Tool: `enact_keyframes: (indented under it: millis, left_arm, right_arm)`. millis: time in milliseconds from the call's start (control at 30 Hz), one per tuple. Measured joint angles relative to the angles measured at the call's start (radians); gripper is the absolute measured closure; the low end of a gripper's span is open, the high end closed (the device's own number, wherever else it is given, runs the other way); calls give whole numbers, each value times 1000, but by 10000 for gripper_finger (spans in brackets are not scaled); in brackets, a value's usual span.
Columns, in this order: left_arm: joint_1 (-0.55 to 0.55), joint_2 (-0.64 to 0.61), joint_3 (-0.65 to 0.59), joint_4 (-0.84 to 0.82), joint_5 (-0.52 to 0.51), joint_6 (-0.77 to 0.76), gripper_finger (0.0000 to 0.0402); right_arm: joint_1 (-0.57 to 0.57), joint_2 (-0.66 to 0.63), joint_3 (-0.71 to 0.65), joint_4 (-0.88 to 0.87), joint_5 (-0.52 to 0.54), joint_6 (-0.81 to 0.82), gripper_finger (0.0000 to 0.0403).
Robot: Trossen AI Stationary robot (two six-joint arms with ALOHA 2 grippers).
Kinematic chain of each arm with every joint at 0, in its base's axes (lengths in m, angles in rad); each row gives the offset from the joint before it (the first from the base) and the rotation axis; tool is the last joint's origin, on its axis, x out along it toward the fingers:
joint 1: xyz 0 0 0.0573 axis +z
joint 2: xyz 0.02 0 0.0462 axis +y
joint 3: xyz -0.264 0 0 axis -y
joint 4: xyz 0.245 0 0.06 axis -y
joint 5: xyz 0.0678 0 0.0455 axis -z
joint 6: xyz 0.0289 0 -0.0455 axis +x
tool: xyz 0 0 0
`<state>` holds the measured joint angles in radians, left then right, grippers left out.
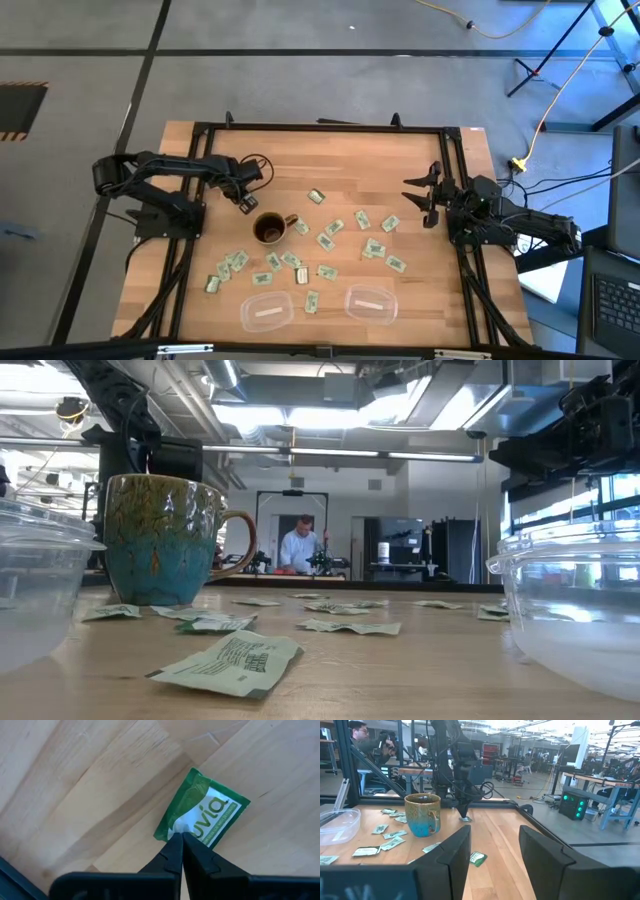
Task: Pick and place items into bin
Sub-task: Put the green stevia packet into the left transparent bin
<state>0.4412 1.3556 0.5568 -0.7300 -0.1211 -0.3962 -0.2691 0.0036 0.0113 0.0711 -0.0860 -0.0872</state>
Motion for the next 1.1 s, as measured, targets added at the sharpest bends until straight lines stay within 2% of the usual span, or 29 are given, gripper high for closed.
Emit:
enact_keyframes:
  millis: [300, 633, 900, 1100]
  left_arm:
    - [0, 0, -1, 0, -1, 2, 395]
    - [1, 0, -2, -3, 16, -43, 361]
    - [1, 1, -2, -6, 22, -180, 346]
    - [1, 1, -2, -5, 29, -246, 359]
  right_arm:
    - [0, 0, 0, 0, 0, 0, 232]
    - [0, 0, 0, 0, 0, 0, 232]
    - [0, 0, 0, 0, 0, -1, 232]
    - [0, 0, 0, 0, 0, -1, 232]
